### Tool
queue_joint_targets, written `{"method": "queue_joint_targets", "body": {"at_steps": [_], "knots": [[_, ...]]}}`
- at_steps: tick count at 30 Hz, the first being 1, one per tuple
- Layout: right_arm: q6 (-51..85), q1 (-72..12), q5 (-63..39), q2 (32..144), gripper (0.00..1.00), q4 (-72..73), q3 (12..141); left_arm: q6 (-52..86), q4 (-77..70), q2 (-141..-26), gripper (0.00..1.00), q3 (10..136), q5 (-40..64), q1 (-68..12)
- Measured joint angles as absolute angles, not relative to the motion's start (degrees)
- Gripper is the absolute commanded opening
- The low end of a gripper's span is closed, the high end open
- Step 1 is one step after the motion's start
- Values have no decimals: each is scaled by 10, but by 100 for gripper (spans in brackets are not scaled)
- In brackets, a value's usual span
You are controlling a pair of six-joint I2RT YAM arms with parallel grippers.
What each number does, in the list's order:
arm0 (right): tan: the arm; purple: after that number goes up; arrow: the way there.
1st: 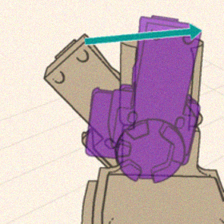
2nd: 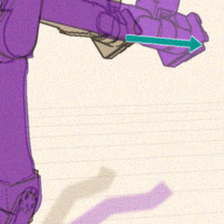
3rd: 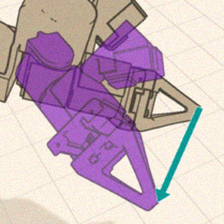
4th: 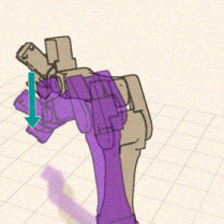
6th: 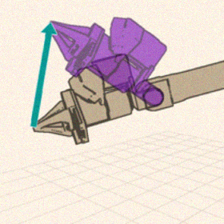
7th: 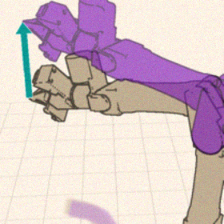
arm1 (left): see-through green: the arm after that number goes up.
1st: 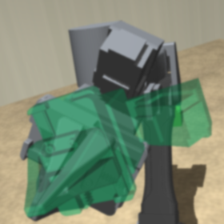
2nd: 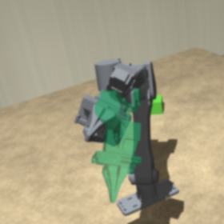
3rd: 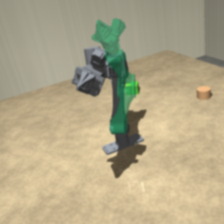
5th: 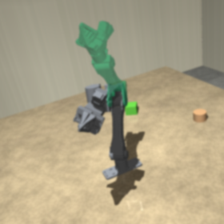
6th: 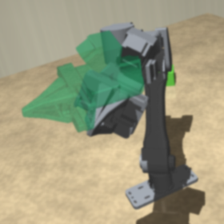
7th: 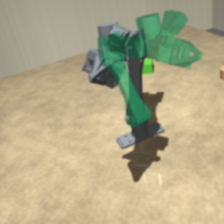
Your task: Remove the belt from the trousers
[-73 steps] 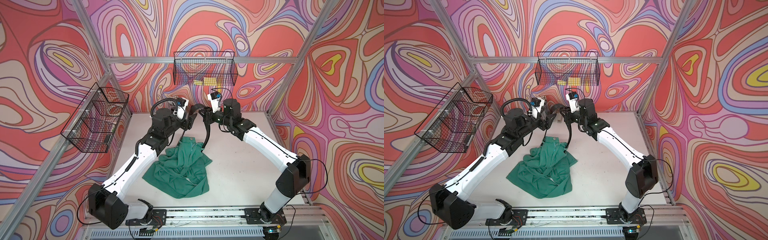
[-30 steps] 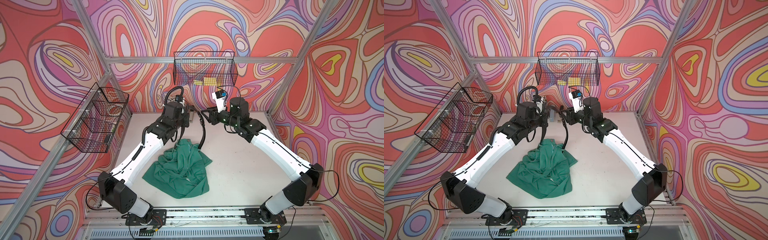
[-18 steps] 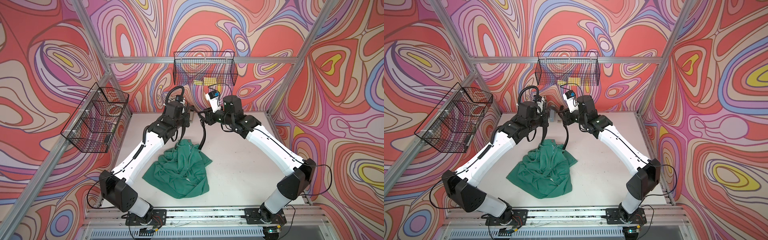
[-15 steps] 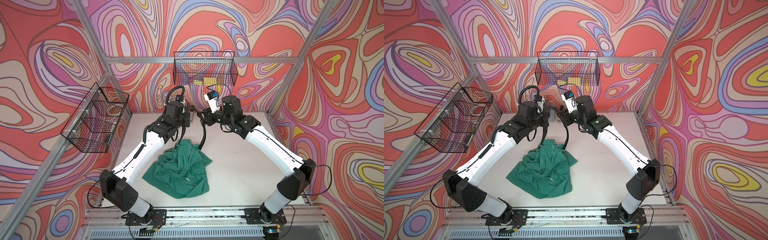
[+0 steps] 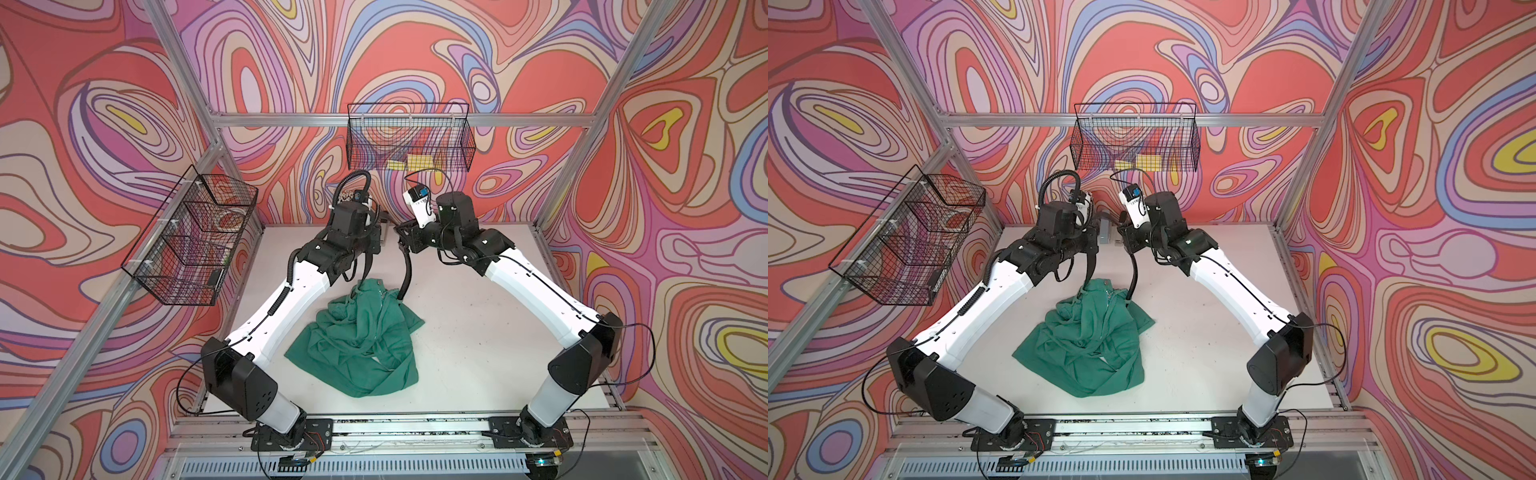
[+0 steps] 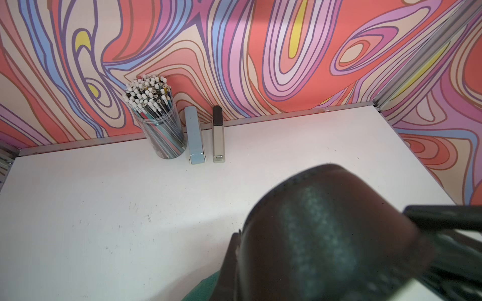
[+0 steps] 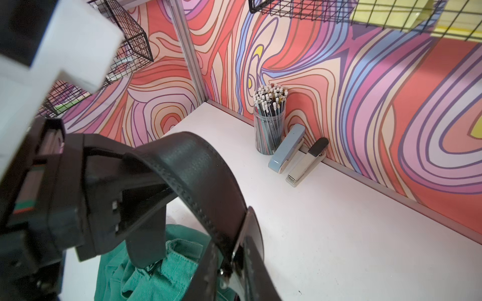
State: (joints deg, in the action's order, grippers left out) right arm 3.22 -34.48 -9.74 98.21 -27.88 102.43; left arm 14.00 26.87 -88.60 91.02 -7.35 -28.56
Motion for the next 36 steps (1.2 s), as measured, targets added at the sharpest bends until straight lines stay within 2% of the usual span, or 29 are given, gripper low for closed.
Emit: {"method": "queue_joint_targets", "body": {"at_steps": [3, 5, 15, 19, 23, 28, 36], "knots": [[28, -345, -96, 982, 3, -279, 1024, 140, 269, -886, 0, 910, -71, -286], [28, -346, -95, 982, 1, -279, 1024, 140, 270, -886, 0, 910, -71, -286], [31, -346, -96, 983, 8, -277, 1021, 142, 271, -886, 0, 910, -70, -286], [37, -346, -100, 983, 1, -257, 995, 149, 270, -886, 0, 910, -64, -286], [40, -347, -104, 982, 0, -231, 968, 153, 271, -885, 0, 910, -52, -284], [42, -350, -108, 980, 10, -207, 945, 153, 277, -882, 0, 916, -39, -283], [47, -354, -117, 980, 9, -177, 926, 153, 281, -876, 0, 922, -11, -276]]}}
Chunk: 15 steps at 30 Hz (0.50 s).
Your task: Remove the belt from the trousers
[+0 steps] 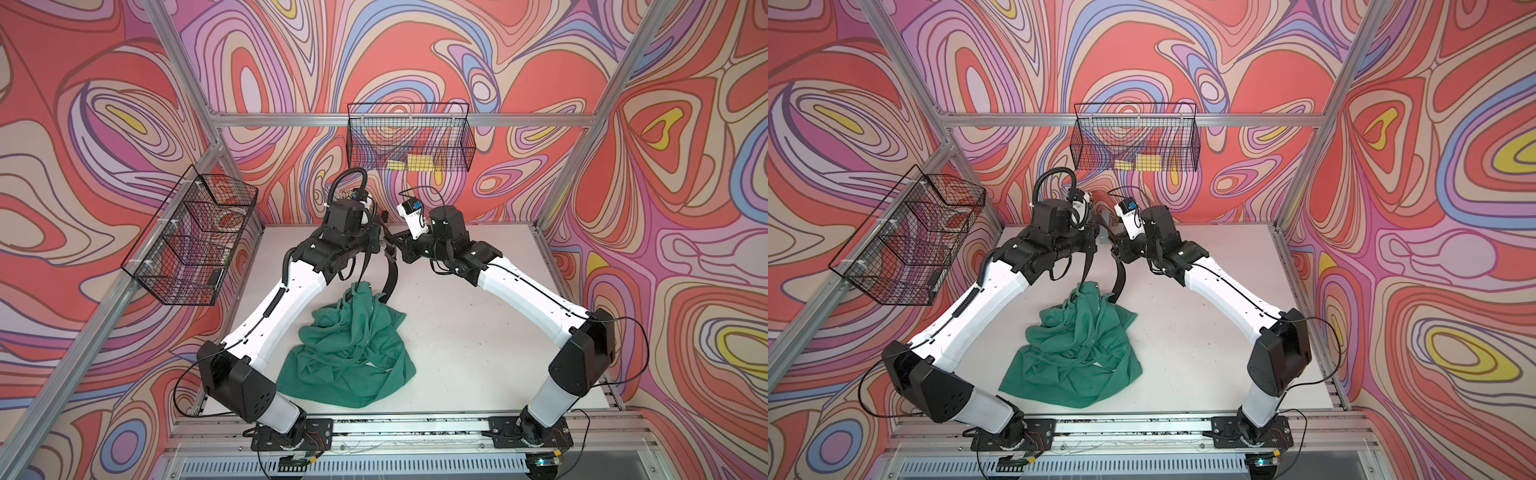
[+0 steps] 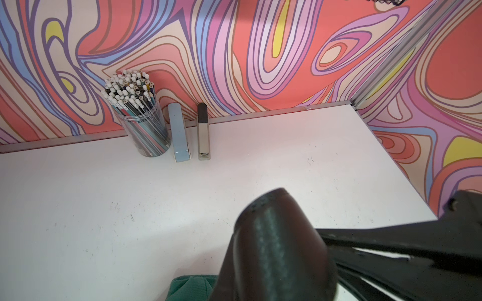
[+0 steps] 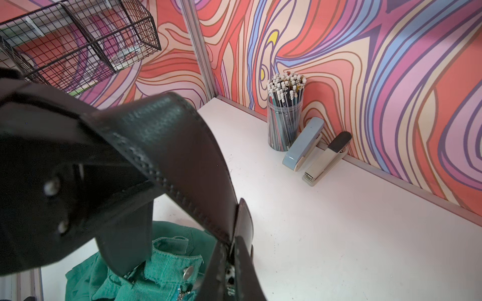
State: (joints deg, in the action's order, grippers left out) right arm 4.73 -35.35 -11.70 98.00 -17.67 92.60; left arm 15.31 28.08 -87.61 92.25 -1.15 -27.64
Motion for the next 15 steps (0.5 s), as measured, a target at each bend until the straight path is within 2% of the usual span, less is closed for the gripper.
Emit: {"method": "queue_joint_targets", "body": {"at_steps": [5, 8, 15], "knots": [[55, -353, -117, 980, 17, -172, 920, 159, 282, -876, 0, 932, 9, -273], [57, -354, -118, 983, 18, -163, 917, 161, 288, -876, 0, 952, 24, -273], [67, -352, -107, 990, 4, -133, 915, 164, 315, -899, 0, 1006, 56, -266]]}}
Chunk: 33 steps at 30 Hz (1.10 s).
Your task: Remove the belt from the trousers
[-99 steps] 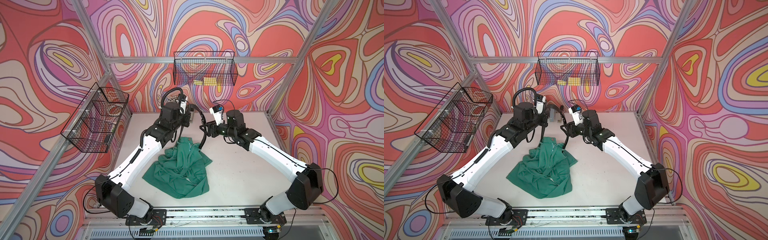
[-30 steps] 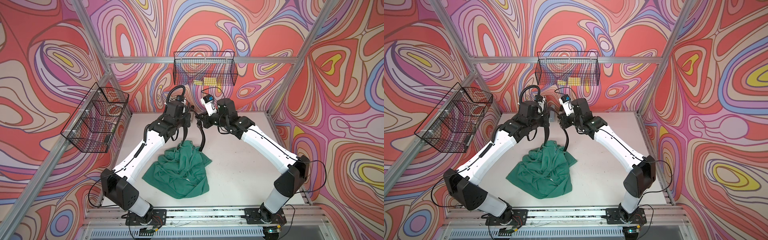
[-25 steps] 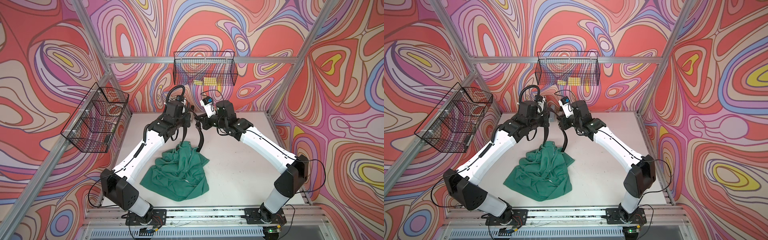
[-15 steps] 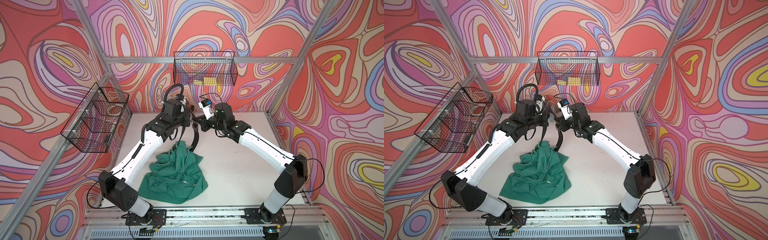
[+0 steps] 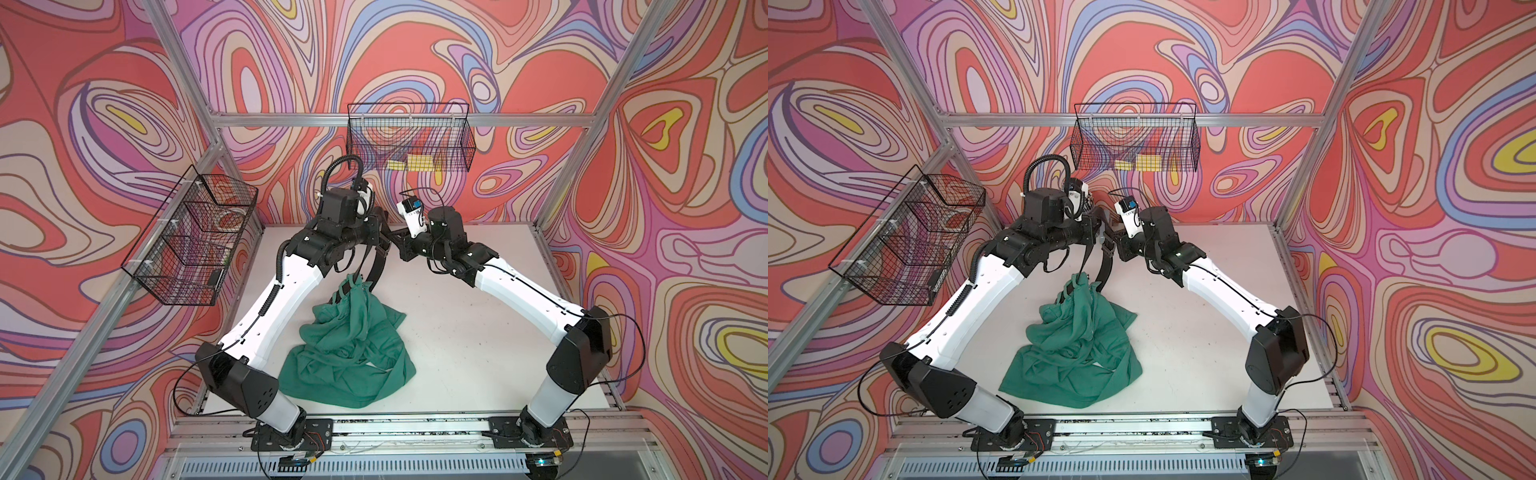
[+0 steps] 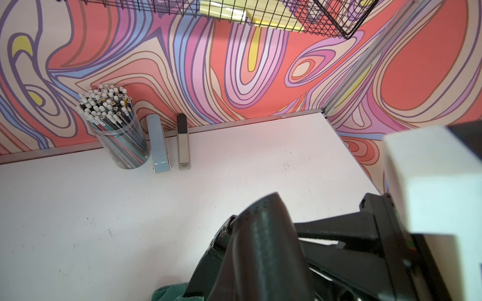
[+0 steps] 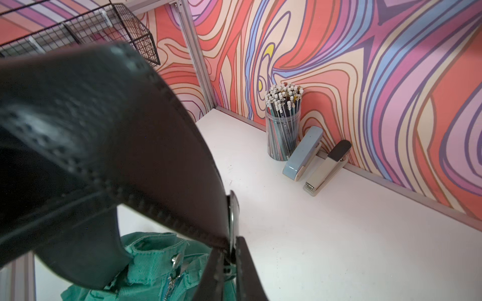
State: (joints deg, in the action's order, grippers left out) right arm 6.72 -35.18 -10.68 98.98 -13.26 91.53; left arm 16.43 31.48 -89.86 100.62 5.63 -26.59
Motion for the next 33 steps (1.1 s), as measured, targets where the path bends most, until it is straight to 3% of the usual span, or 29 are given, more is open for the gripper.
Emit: {"method": "queue_joint_targets", "body": {"at_steps": [1, 9, 12, 25, 33], "knots": [[70, -350, -106, 990, 0, -129, 914, 166, 316, -904, 0, 1013, 62, -265], [79, -336, -116, 990, 0, -102, 901, 182, 320, -928, 0, 1042, 102, -259], [82, -336, -120, 990, 8, -91, 894, 197, 320, -928, 0, 1042, 117, -254], [121, -304, -133, 1011, 19, -77, 848, 275, 268, -929, 0, 1073, 192, -228], [132, -295, -114, 1044, 11, -150, 825, 305, 180, -912, 0, 1091, 229, -221]]}}
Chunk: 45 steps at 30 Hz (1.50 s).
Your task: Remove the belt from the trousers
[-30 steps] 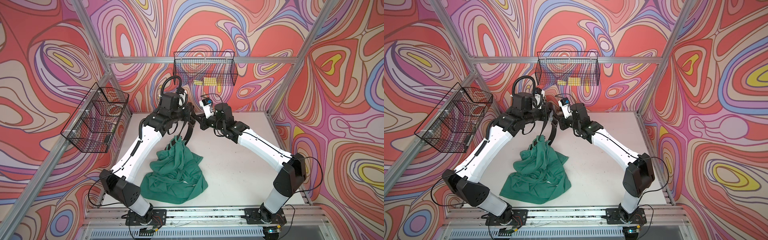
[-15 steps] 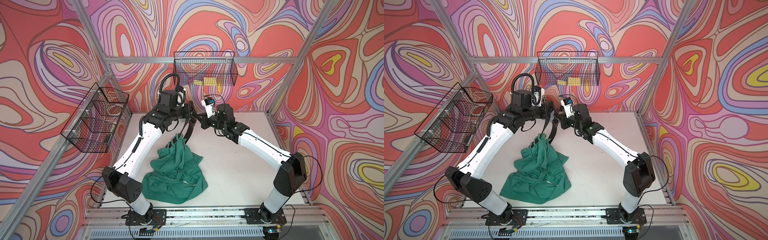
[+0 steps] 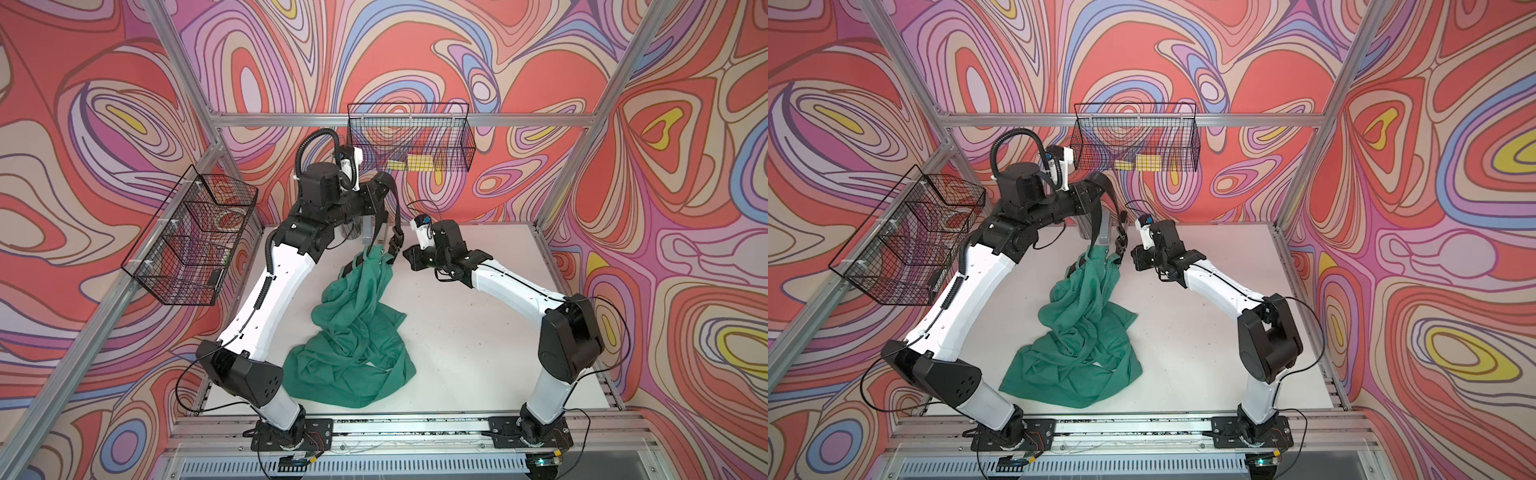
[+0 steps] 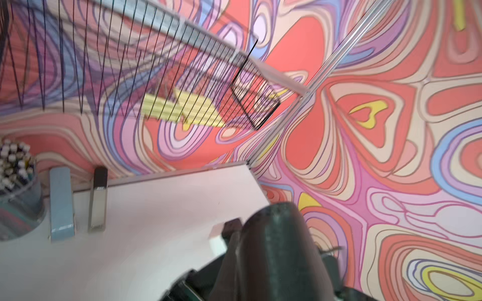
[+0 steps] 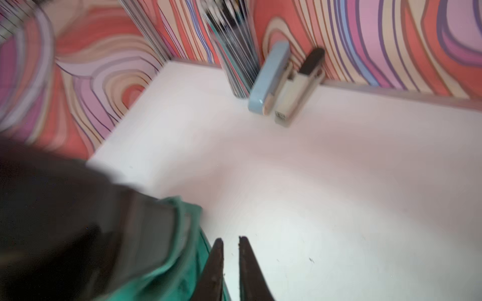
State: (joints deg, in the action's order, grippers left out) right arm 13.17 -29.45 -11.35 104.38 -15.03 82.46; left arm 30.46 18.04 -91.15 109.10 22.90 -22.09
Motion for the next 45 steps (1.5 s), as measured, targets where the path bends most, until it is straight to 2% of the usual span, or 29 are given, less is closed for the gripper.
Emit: {"method": "queue_joint_targets", "body": {"at_steps": [4, 7, 8, 14, 20, 27, 31, 40, 45], "knots": [[130, -289, -110, 1055, 21, -182, 805, 308, 148, -884, 0, 1091, 238, -221], [127, -289, -112, 1033, 39, -159, 775, 312, 141, -873, 0, 1091, 238, -221], [130, -289, -111, 1012, 43, -146, 754, 312, 142, -872, 0, 1091, 236, -220], [138, -289, -73, 833, 54, -66, 657, 316, 165, -872, 0, 1061, 192, -218], [138, -311, -24, 744, 60, -12, 655, 336, 208, -872, 0, 1021, 129, -216], [120, -370, -7, 836, 64, -6, 706, 357, 222, -872, 0, 1004, 100, -215], [121, -376, -11, 886, 66, -15, 731, 363, 223, -872, 0, 1004, 96, -214], [123, -377, -29, 911, 67, -11, 760, 368, 224, -872, 0, 1004, 92, -209], [121, -391, -13, 884, 66, 18, 724, 375, 232, -872, 0, 1004, 87, -209]]}}
